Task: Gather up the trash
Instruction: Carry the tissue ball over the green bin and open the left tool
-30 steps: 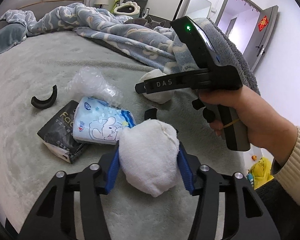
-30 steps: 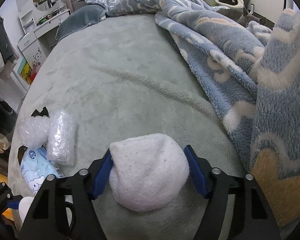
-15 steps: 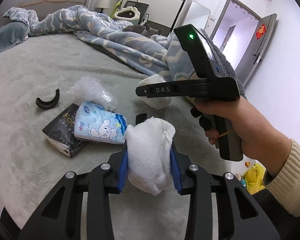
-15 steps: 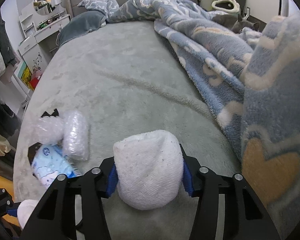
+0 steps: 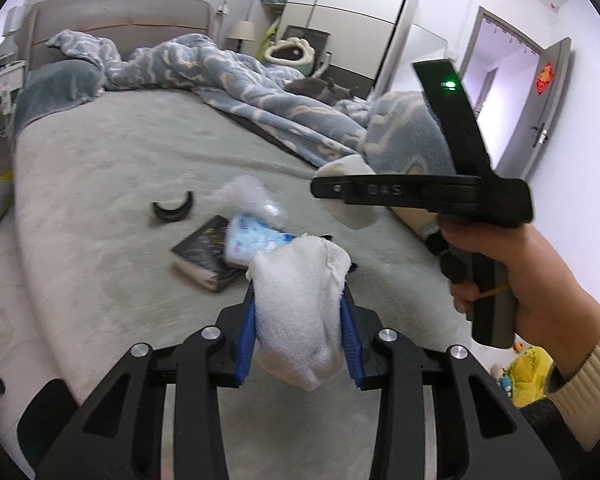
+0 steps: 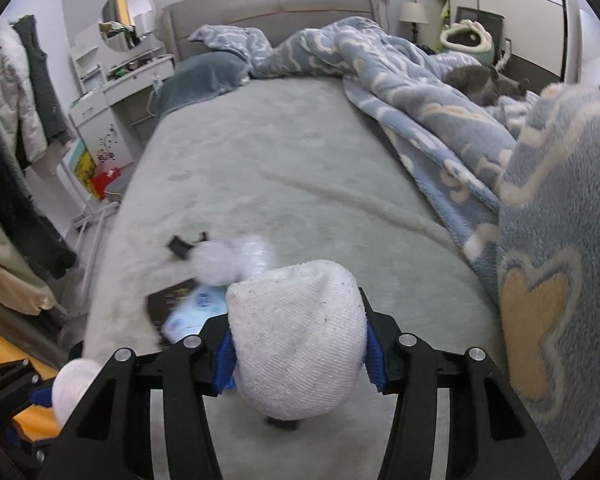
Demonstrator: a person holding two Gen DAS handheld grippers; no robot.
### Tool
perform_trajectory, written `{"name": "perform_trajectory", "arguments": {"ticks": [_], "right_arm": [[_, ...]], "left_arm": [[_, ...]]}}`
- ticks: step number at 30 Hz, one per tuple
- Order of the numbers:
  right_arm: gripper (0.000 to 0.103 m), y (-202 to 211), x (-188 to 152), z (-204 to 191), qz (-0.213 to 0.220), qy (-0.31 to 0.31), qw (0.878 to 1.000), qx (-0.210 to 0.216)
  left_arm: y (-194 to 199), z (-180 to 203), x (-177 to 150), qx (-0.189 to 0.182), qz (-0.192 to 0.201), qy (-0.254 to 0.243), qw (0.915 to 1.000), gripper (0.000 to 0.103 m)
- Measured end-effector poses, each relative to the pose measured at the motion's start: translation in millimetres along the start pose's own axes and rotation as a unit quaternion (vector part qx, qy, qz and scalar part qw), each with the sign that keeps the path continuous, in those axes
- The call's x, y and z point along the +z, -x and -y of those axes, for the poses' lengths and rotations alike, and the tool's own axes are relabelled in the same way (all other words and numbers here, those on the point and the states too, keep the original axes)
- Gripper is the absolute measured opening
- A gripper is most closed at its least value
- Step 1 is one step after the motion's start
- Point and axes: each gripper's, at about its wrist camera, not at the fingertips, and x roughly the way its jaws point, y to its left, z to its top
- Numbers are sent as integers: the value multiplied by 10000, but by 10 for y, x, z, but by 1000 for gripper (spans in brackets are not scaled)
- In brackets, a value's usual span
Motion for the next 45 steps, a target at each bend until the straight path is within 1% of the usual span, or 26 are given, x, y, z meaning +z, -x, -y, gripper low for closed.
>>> {"name": "perform_trajectory", "arguments": {"ticks": [7,11,15,21,25,29,33,37,41,45], "right_arm": [[53,74,-108,-321,74,159,9995,259],[53,153,-166,-486,199,261,9986,406],[53,195,-200,-612,263,263,9979,538],[53,238,-292,-899,349,438,9955,767],[53,218,-360,-1060,311,556,9941,875],[53,185,-413,-1197,258,628,9931,955],[53,209,-408,-1350,298,659,9917,1066],[53,164,-431,-1571,251,781,9891,1226],[53,128,-461,-1768,196,878,9866,1360],[53,104,-505,-1980,156,1059,9831,1487]], "left_arm": [[356,-149,-77,233,251,196,9992,40],[510,-235,-106,436,308,314,9981,40],[662,-296,-164,697,327,328,9965,40],[902,-470,-221,1089,436,517,9918,40],[1051,-637,-268,1356,510,690,9870,40],[1173,-837,-358,1627,487,906,9813,40],[1283,-1037,-443,1799,467,1170,9756,41],[1372,-1187,-526,2003,403,1311,9701,41],[1402,-1401,-643,2032,245,1593,9658,42],[1419,-1581,-791,2136,96,1626,9633,42]]}}
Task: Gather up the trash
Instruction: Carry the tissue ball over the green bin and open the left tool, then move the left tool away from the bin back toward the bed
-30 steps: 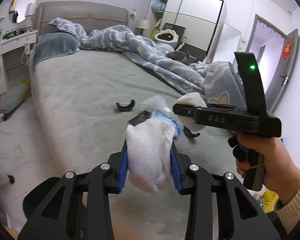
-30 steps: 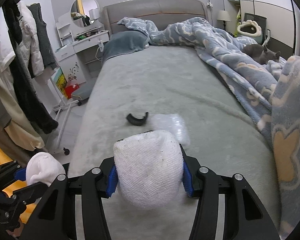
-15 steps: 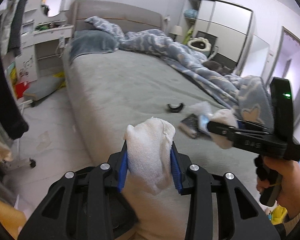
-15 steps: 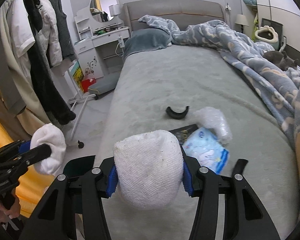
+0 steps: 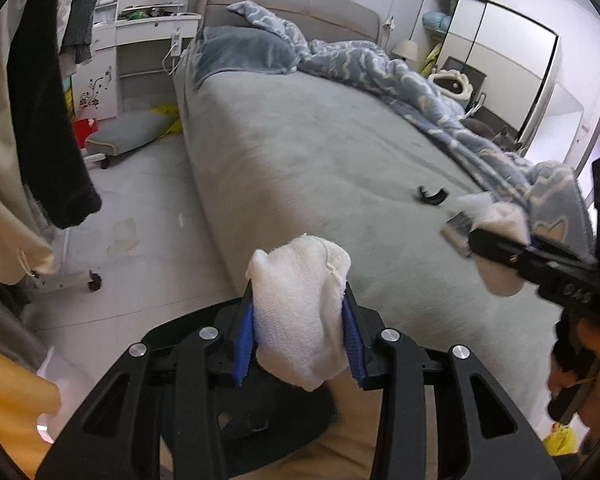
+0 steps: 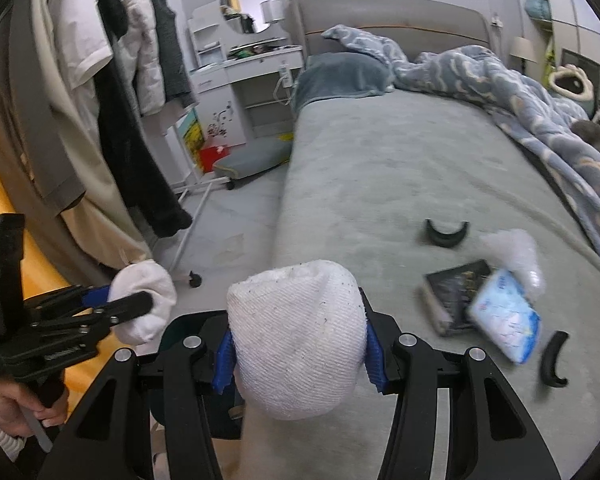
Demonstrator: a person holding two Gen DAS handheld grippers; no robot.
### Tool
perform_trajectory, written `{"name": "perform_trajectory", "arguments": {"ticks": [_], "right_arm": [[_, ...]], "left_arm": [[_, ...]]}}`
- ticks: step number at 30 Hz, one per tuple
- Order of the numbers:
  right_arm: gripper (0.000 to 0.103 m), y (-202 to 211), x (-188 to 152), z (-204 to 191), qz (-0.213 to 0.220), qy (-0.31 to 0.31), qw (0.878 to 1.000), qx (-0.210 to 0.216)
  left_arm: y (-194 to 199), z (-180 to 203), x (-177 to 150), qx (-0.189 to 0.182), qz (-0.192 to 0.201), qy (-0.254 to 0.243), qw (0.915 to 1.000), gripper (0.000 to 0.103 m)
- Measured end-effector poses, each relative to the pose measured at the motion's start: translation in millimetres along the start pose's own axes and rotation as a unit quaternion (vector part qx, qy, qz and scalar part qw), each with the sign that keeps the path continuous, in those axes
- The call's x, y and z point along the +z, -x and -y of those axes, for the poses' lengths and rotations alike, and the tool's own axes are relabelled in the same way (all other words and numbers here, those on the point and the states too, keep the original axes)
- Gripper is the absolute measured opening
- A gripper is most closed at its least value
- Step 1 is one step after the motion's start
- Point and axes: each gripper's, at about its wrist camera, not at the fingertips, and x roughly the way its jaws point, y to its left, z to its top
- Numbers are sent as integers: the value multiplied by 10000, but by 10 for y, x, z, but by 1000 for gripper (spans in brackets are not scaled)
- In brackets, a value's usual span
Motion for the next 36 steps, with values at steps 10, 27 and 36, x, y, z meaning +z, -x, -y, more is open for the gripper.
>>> {"name": "perform_trajectory", "arguments": {"ticks": [10,27,36], "right_arm": [[53,-296,0,-411,-213,257,9990,303],[53,-790,-19,-1006,-622,479,9945,694],[53,-1035,-112,-1178,-988,557,9914,656]], "left_arm": [[-213,-545,-182,62,-836,576,9948,42],[-575,-1134,-641,-16,-2248,1177,9673,57],[-543,-1314,-685,5,-2392,1388,9610,82]]}}
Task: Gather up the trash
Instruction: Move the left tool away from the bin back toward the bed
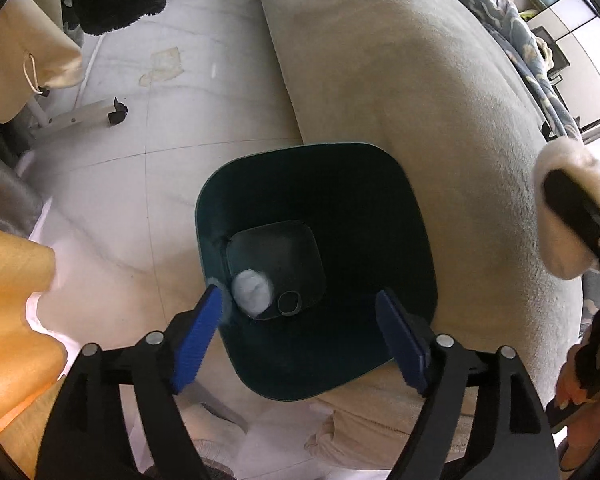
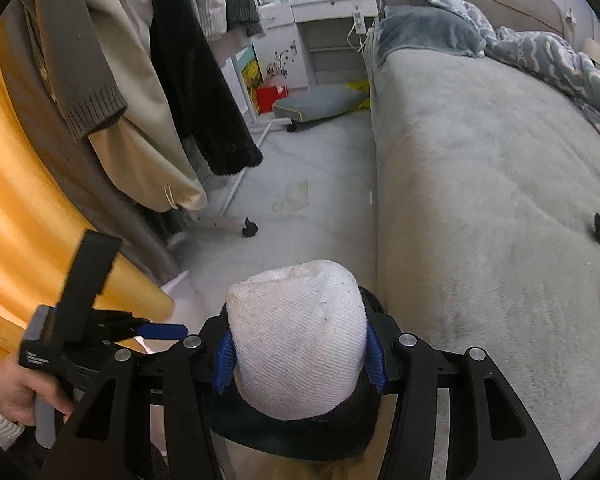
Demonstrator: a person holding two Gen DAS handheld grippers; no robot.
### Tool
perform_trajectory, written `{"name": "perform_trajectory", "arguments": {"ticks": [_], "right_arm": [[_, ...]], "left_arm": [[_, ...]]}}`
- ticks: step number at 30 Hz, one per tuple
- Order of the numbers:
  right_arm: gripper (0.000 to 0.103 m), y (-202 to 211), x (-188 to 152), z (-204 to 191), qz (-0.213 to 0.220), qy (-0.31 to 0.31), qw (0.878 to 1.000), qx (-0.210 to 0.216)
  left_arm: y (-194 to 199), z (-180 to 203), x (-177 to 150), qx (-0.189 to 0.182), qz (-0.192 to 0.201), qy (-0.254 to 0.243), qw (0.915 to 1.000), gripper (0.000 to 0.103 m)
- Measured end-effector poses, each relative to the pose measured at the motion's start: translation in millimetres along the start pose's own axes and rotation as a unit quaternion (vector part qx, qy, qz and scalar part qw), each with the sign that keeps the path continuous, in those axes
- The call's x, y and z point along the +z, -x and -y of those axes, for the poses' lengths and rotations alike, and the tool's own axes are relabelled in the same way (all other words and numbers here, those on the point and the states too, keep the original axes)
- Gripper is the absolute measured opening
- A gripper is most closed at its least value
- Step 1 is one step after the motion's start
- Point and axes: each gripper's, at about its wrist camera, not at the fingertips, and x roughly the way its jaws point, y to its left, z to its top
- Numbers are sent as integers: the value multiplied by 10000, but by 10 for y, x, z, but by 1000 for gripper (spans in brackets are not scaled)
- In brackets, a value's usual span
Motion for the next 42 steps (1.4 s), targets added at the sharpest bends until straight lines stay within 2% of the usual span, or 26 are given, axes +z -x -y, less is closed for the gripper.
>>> {"name": "perform_trajectory", "arguments": {"ticks": [13,18,23,26,32,39,42], "right_arm": [[53,-433,-105,-11,-703,-106,9974,-140],[54,-597,-153,-37,-1001,-102,9948,-181],[56,-750,-230,-53,-1304,-61,9912,-241],[58,-805,-278,-68,-1429,-3,9893,-281],[72,-811,-344,-76,-1583,64,9869,-320],[76,-654,-252,-54,-1336,50,9905,-314],[79,-546,-187,-24,-1180,38,9925,-306]], "left_arm": [[274,-76,28,123,435,-115,9989,82],[389,-67,47,185,740,-257,9968,82],[545,-47,85,177,1101,-400,9930,76],[640,-20,97,172,1336,-523,9895,73],[930,102,143,57,1992,-703,9774,69],[1226,349,113,-109,2643,-1003,9591,69],[1272,436,102,-209,2723,-1057,9562,69]]}}
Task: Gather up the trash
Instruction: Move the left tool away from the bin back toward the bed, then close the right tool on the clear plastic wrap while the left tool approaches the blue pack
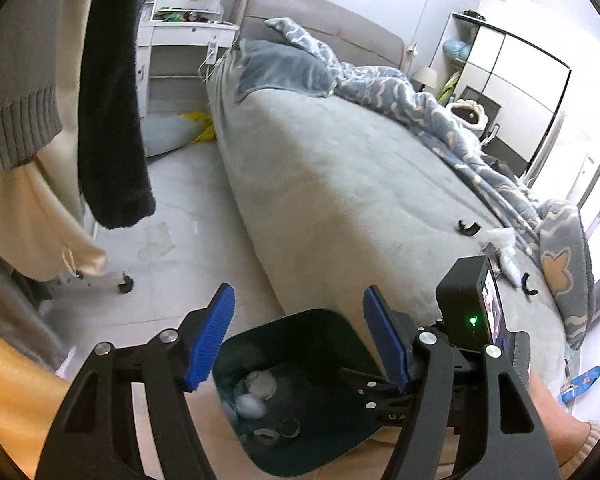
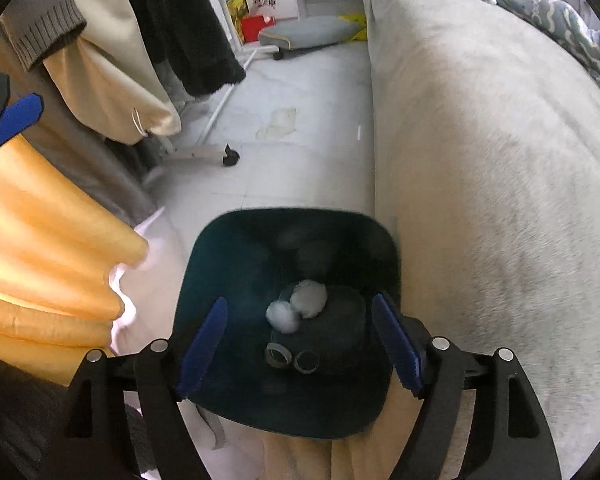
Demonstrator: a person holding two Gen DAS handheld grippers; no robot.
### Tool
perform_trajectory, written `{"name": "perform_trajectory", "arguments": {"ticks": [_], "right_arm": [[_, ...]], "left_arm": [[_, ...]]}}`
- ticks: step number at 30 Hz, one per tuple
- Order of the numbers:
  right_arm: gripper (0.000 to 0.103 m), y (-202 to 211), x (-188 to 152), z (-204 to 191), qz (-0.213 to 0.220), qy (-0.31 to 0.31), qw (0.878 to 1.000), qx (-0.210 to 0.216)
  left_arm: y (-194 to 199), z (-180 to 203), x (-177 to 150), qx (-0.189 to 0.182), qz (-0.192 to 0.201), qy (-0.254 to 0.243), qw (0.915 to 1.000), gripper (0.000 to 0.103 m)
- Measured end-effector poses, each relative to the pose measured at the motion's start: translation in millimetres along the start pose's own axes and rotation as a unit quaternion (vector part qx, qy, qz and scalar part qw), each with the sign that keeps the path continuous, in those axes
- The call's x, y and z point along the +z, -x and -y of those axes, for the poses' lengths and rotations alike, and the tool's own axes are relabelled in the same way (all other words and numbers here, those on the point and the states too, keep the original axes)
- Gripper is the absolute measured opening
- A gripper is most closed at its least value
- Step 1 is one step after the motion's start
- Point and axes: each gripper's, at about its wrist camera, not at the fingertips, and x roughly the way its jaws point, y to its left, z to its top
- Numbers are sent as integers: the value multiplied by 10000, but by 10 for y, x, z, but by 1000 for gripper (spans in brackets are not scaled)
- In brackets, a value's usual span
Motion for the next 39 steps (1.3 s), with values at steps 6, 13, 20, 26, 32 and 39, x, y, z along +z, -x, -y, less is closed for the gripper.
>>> {"name": "perform_trajectory", "arguments": {"ticks": [6,13,20,26,32,39], "right_arm": [[83,248,80,90,457,12,9990,10],[85,531,127,353,901,-92,9959,-34],[85,734,136,677,1138,-278,9930,-156],[85,927,118,1031,1307,-453,9900,-275],[85,1100,93,1355,1492,-648,9857,-442],[85,1309,47,1673,1693,-618,9806,-777]], "left_arm": [[79,180,97,-140,255,-65,9996,69],[-25,429,145,-206,276,-316,9989,69],[-139,686,223,-310,304,-446,9981,69],[-311,876,230,-374,219,-556,9975,70],[-504,1076,224,-446,76,-682,9966,70],[-659,1329,246,-568,17,-856,9947,70]]}}
